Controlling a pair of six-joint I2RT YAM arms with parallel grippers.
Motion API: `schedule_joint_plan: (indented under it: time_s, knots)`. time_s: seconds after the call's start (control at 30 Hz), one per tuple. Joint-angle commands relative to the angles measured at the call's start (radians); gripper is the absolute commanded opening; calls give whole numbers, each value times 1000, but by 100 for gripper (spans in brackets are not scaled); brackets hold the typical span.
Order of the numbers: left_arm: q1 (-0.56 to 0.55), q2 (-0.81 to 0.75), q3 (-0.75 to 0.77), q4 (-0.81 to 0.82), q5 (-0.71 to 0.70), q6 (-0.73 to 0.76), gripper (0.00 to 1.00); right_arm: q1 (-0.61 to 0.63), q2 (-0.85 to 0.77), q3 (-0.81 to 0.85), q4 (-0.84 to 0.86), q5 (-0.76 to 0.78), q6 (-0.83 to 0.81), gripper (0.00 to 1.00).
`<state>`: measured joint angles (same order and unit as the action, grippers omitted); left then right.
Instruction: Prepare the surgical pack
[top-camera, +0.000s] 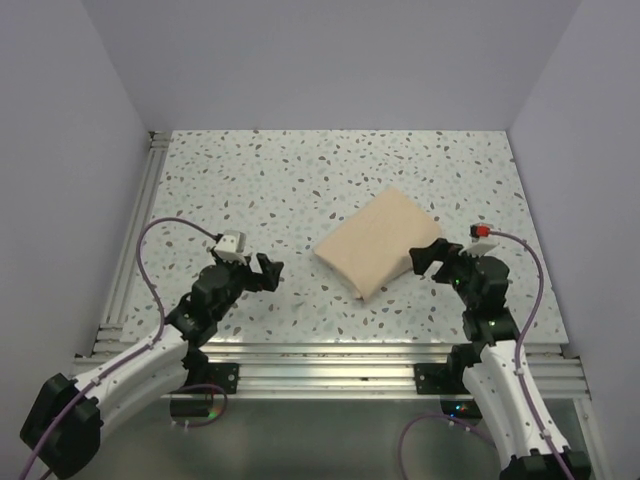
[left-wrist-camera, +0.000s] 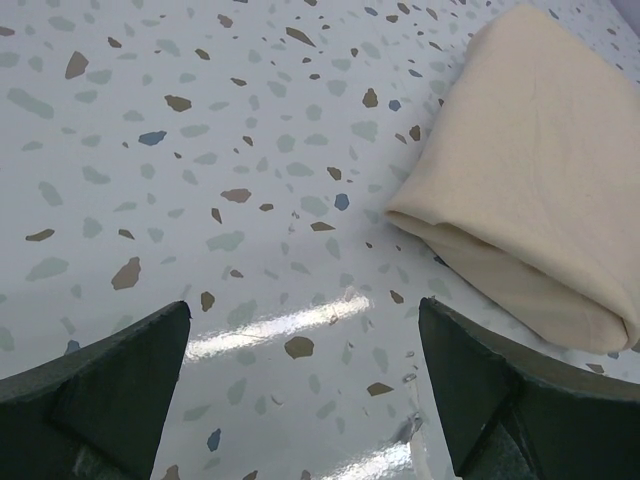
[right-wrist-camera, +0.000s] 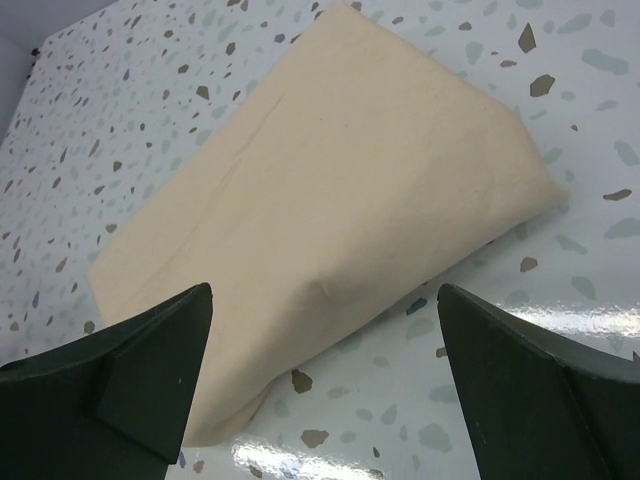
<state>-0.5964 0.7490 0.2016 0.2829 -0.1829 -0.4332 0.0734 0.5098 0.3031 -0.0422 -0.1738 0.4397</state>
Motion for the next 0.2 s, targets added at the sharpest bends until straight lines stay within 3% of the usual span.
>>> schedule_joint_plan:
  time_s: [0.0, 0.17]
  knots:
    - [4, -14, 2, 58, 2, 21, 100, 2, -14, -10, -12, 16, -19, 99]
    - [4, -16, 2, 55, 8, 19, 100, 0, -27, -15, -21, 19, -18, 99]
